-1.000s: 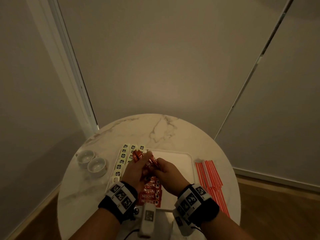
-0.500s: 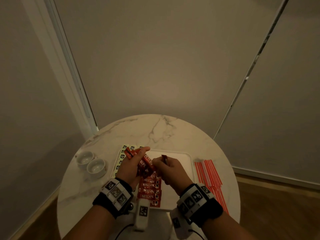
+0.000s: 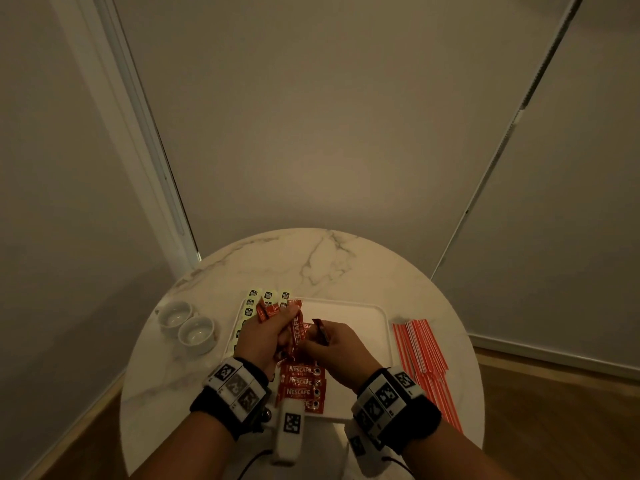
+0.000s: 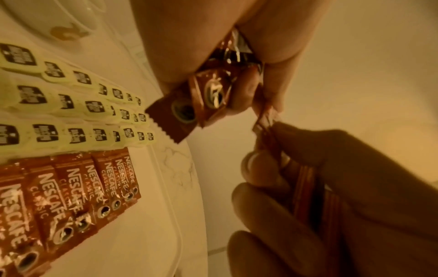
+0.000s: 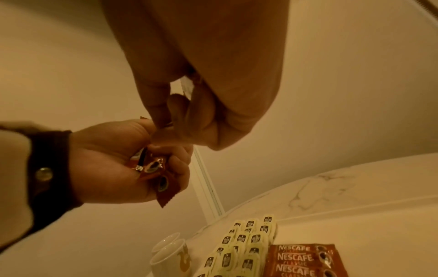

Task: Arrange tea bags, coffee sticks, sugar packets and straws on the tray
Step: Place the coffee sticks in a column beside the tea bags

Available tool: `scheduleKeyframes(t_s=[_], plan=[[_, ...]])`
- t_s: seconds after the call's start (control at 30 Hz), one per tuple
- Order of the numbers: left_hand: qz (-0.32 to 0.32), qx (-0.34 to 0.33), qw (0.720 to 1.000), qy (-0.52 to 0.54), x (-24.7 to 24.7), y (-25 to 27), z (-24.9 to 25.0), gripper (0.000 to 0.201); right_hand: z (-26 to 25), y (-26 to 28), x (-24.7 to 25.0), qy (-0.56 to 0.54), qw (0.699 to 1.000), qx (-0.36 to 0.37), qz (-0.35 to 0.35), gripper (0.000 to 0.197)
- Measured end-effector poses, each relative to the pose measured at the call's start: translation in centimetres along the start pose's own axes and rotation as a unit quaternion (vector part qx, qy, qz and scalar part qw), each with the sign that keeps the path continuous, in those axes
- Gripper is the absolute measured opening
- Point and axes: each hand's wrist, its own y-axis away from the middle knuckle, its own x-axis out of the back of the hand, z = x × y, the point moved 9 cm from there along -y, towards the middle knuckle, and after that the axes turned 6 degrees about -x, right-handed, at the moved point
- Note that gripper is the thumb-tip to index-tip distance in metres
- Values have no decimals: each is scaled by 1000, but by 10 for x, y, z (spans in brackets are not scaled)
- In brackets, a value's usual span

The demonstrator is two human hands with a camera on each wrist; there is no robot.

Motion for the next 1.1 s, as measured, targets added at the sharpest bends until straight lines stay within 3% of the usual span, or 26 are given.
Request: scheduleKeyframes(t_s=[0.13,0.27,0.37,0.5,0.6,0.7,0.83,0.93,1.07,1.1], plan=[[-16,-1,999,-36,0,1,3,29,1,-4,7,10,1000,-6,10,17],[-106,-26,978,-178,-19,6,12,24,2,-17,30,-92,993,-45,55,14],[-134,-23,965,-225,-23,7,10,15,1,-26,30,-45,998,-36,27,9],[-184,14,939,-290,-23,12,-2,14,15,-36,46,-44,996,-53,56,14],[-188,24,937,-294,-19,8,-3,9,34,-41,48,-111,989,-76,56,17],[-142,-3,939,-313,-9,-5,6,5,57,-50,51,-142,982,-107,65,16],[-77,-28,926,-368,11,-36,2,3,64,-65,63,111,983,-69,126,6],[-100,-30,878,-466,7,-55,-6,12,49,-79,52,195,977,-19,79,32],[-111,-29,891,-438,-4,-73,-6,1,43,-107,36,290,957,-12,2,20],[-101,-25,897,-430,-1,-78,-7,9,46,-115,38,287,958,-22,4,18]])
